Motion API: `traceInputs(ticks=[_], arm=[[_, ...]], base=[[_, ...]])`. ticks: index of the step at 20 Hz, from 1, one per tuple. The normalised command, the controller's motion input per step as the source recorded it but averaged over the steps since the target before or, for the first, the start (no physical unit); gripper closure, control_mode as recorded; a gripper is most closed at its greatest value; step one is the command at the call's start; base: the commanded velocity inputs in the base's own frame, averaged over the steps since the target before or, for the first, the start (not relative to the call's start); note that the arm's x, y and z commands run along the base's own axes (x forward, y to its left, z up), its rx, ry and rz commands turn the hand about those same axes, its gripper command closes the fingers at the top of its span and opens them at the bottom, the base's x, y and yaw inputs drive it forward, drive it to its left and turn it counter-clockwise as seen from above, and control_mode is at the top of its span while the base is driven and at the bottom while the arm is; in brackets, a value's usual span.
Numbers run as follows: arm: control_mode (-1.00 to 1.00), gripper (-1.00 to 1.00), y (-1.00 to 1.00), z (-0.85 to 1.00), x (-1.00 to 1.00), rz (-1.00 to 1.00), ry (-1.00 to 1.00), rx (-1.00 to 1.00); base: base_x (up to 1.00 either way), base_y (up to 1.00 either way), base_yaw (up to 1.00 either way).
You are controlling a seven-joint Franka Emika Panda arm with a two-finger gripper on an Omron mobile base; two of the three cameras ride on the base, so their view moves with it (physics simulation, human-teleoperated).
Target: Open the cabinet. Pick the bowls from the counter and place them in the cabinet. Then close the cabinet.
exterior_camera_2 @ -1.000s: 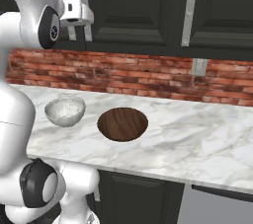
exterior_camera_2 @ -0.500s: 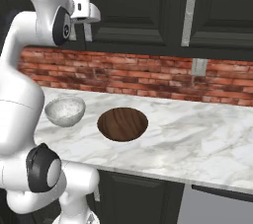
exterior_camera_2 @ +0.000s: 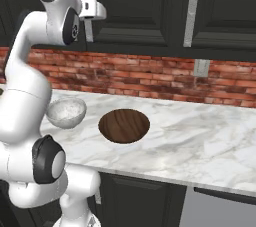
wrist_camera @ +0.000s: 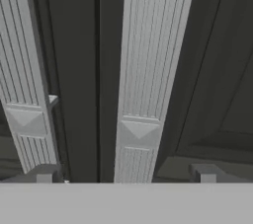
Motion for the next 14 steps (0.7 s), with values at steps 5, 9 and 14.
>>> traceInputs(ticks=[5,9,14], arm=[[-1.0,-1.0,0.0,-0.03,0.32,0.0,-0.05,0.0],[-1.0,-1.0,0.0,-0.01,0.46,0.0,0.0,0.0],[-1.0,1.0,0.01,-0.08,0.62,0.0,0.0,0.0]], base=[[0.0,0.0,0.0],[0.0,0.0,0.0],[0.0,0.0,0.0]])
